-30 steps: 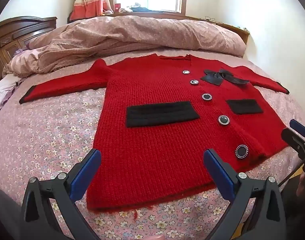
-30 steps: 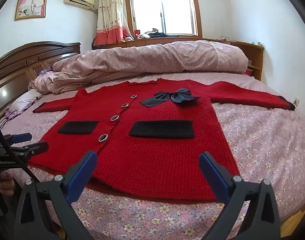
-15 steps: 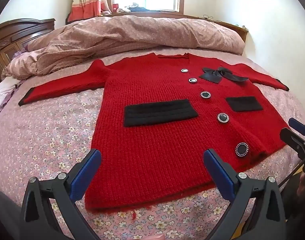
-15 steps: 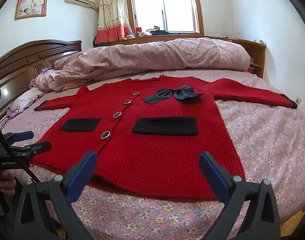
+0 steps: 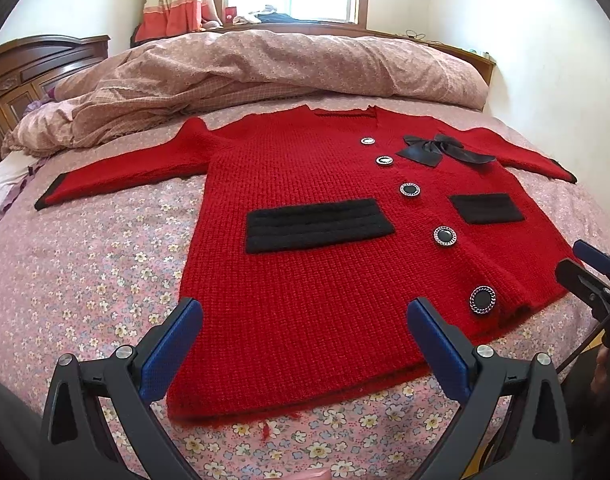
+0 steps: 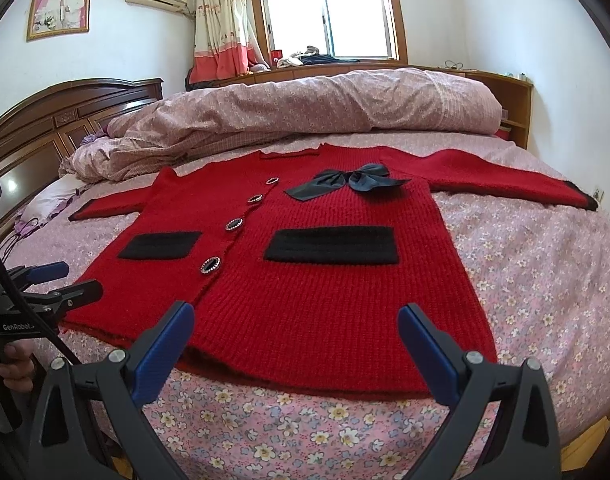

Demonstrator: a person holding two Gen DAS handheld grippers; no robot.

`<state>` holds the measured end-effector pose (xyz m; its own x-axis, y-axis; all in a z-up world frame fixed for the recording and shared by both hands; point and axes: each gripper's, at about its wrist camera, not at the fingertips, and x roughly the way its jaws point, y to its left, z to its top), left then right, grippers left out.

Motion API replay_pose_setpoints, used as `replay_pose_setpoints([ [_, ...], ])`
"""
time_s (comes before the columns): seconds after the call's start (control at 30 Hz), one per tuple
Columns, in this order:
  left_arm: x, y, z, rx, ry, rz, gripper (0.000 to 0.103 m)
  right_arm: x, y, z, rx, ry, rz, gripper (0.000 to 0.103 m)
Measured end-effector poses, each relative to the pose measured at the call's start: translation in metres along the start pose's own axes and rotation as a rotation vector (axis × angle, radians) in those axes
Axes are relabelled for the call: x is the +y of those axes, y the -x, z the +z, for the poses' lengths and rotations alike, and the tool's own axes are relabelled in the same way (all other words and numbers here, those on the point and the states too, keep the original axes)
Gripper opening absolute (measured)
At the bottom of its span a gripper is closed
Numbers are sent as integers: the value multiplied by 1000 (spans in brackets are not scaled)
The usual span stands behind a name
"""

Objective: Fold small clothes

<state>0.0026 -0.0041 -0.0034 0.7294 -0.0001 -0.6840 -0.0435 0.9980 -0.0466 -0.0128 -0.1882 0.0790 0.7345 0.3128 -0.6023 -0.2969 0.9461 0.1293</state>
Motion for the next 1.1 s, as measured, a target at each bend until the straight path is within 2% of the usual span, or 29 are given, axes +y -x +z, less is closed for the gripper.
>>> replay_pose_setpoints([
  [1.1,0,-2,-2,0,1,-4,99,-1,-4,-2,16,1,-1,103],
])
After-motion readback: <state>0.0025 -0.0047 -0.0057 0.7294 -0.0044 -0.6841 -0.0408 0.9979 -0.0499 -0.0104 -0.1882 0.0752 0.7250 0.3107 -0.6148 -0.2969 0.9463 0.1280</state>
